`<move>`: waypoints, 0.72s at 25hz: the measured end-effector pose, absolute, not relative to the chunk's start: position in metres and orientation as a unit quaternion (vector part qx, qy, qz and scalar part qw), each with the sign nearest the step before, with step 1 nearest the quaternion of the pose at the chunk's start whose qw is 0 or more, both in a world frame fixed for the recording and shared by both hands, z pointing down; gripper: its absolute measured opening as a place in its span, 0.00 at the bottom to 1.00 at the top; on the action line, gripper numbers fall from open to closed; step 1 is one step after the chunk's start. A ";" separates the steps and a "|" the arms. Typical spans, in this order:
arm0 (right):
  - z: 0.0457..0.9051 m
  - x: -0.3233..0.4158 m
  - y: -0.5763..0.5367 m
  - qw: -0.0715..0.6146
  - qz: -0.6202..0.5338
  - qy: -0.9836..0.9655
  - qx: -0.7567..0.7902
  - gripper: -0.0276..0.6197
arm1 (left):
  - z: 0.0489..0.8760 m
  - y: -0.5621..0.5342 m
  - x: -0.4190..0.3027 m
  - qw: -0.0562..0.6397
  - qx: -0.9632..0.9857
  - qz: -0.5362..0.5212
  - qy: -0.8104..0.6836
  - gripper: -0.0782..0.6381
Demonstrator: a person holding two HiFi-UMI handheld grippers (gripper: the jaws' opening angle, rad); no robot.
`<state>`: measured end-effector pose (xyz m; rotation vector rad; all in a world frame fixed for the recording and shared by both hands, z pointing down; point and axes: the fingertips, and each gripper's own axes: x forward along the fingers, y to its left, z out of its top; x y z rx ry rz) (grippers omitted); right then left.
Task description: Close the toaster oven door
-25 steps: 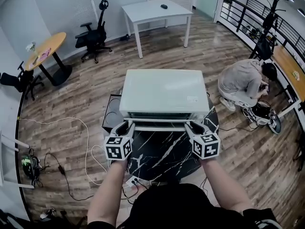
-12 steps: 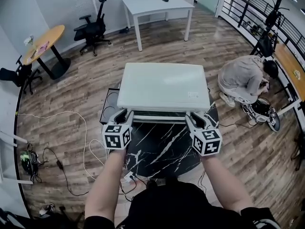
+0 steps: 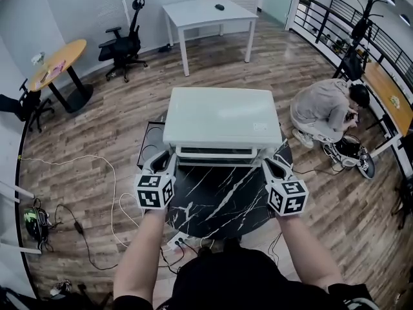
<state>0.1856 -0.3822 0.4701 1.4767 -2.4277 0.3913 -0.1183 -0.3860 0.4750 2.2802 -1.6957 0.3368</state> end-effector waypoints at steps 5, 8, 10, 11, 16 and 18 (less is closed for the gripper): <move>0.449 0.164 -0.347 0.122 0.124 -0.851 0.496 0.05 | 0.443 -0.352 -0.120 0.100 0.808 0.091 -0.573 0.16; 0.432 0.154 -0.322 0.103 0.120 -0.855 0.494 0.05 | 0.420 -0.330 -0.122 0.053 0.821 0.097 -0.559 0.14; 0.419 0.154 -0.307 0.089 0.116 -0.855 0.497 0.05 | 0.402 -0.316 -0.122 0.012 0.828 0.106 -0.551 0.11; 0.413 0.155 -0.300 0.085 0.112 -0.855 0.498 0.05 | 0.394 -0.311 -0.121 -0.007 0.830 0.109 -0.547 0.11; 0.388 0.162 -0.265 0.083 0.080 -0.859 0.499 0.05 | 0.368 -0.295 -0.120 -0.035 0.835 0.085 -0.543 0.11; 0.378 0.169 -0.258 0.081 0.067 -0.859 0.502 0.05 | 0.361 -0.293 -0.119 -0.028 0.836 0.067 -0.545 0.11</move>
